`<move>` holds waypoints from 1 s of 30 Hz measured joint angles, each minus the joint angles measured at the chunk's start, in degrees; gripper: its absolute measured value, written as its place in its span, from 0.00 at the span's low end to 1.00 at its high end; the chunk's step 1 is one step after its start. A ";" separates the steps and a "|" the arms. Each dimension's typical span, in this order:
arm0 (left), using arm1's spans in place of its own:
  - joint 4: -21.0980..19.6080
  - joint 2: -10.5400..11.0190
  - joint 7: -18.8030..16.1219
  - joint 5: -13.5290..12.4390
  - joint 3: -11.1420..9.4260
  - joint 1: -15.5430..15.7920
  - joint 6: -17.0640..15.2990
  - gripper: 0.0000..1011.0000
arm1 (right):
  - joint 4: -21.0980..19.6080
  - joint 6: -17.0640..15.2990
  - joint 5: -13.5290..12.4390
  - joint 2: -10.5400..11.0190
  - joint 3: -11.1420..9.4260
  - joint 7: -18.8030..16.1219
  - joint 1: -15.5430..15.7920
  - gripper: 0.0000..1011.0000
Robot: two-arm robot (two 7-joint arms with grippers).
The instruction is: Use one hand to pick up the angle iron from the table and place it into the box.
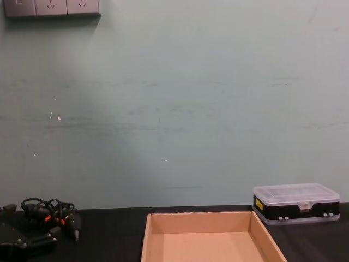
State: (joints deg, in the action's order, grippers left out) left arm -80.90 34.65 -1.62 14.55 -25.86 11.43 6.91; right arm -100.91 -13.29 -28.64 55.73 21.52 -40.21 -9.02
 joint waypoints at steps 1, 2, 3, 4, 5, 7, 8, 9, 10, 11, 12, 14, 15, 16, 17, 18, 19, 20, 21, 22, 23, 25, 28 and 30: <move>0.00 0.00 0.00 0.00 0.00 0.00 0.00 0.99 | 0.17 -0.03 0.23 -0.10 0.40 -0.19 -0.17 0.99; 0.00 0.00 0.00 0.00 0.00 0.00 0.00 0.99 | 0.58 -0.11 0.79 -0.43 1.35 -0.47 -0.62 0.99; 0.00 0.00 0.00 0.00 0.00 0.00 0.00 0.99 | 0.58 -0.11 0.79 -0.43 1.35 -0.47 -0.62 0.99; 0.00 0.00 0.00 0.00 0.00 0.00 0.00 0.99 | 0.96 -0.18 1.30 -0.83 2.24 -0.68 -1.05 0.99; 0.00 0.00 0.00 0.00 0.00 0.00 0.00 0.99 | 1.39 -0.27 1.75 -1.26 3.01 -0.80 -1.45 0.99; 0.00 0.00 0.00 0.01 0.00 0.00 0.00 0.99 | 1.76 -0.32 2.12 -1.65 3.64 -0.89 -1.80 0.99; 0.00 0.00 0.00 0.00 0.00 0.00 0.00 0.99 | 2.10 -0.35 2.43 -2.02 4.23 -0.92 -2.09 0.99; 0.00 0.00 0.00 0.00 0.00 0.00 0.00 0.99 | 2.10 -0.35 2.43 -2.02 4.23 -0.92 -2.09 0.99; 0.00 0.00 0.00 0.00 0.00 0.00 0.00 0.99 | 2.37 -0.37 2.76 -2.35 4.78 -0.98 -2.38 0.99; 0.00 0.00 0.00 0.00 0.00 0.00 0.00 0.99 | 2.50 -0.38 2.93 -2.50 5.03 -1.01 -2.52 0.99; 0.00 0.00 0.00 0.01 0.00 0.00 0.00 0.99 | 2.74 -0.40 3.18 -2.82 5.48 -1.04 -2.80 0.99; 0.00 0.00 0.00 0.00 0.00 0.00 0.00 0.99 | 2.97 -0.41 3.44 -3.13 5.85 -1.05 -3.05 0.99; 0.00 0.00 0.00 0.00 0.00 0.00 0.00 0.99 | 3.09 -0.42 3.53 -3.30 6.03 -1.05 -3.18 0.99; 0.00 0.00 0.00 0.00 0.00 0.00 0.00 0.99 | 3.23 -0.45 3.64 -3.49 6.22 -1.05 -3.33 0.99; 0.00 0.00 0.00 0.00 0.00 0.00 0.00 0.99 | 3.54 -0.53 3.89 -3.88 6.63 -1.03 -3.62 0.99; 0.00 0.00 0.00 0.00 0.00 0.00 0.00 0.99 | 3.71 -0.59 4.01 -4.12 6.85 -1.01 -3.80 0.99; 0.00 0.00 0.00 0.00 0.00 0.00 0.00 0.99 | 4.11 -0.66 4.29 -4.60 7.27 -1.01 -4.23 0.99; 0.00 0.00 0.00 0.00 0.00 0.00 0.00 0.99 | 4.31 -0.71 4.43 -4.84 7.51 -1.01 -4.46 0.99; 0.00 0.00 0.00 0.00 0.00 0.00 0.00 0.99 | 4.52 -0.77 4.60 -5.10 7.75 -1.02 -4.71 0.99; 0.00 0.00 0.00 0.00 0.00 0.00 0.00 0.99 | 4.70 -0.80 4.76 -5.35 7.99 -1.06 -4.96 0.99; 0.00 0.00 0.00 0.00 0.00 0.00 0.00 0.99 | 5.11 -0.80 5.07 -5.81 8.42 -1.17 -5.44 0.99; 0.00 0.00 0.00 0.00 0.00 0.00 0.00 0.99 | 5.50 -0.81 5.35 -6.26 8.88 -1.27 -5.91 0.99; 0.00 0.00 0.00 0.00 0.00 0.00 0.00 0.99 | 6.47 -0.81 5.91 -7.22 9.71 -1.59 -7.04 0.99; 0.00 0.00 0.00 0.00 0.00 0.00 0.00 0.99 | 7.31 -0.84 6.35 -8.02 10.36 -1.78 -7.93 0.99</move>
State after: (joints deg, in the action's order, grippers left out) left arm -80.90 34.65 -1.62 14.55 -25.86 11.43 6.91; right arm -93.60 -14.13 -22.29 47.71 31.88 -41.99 -16.95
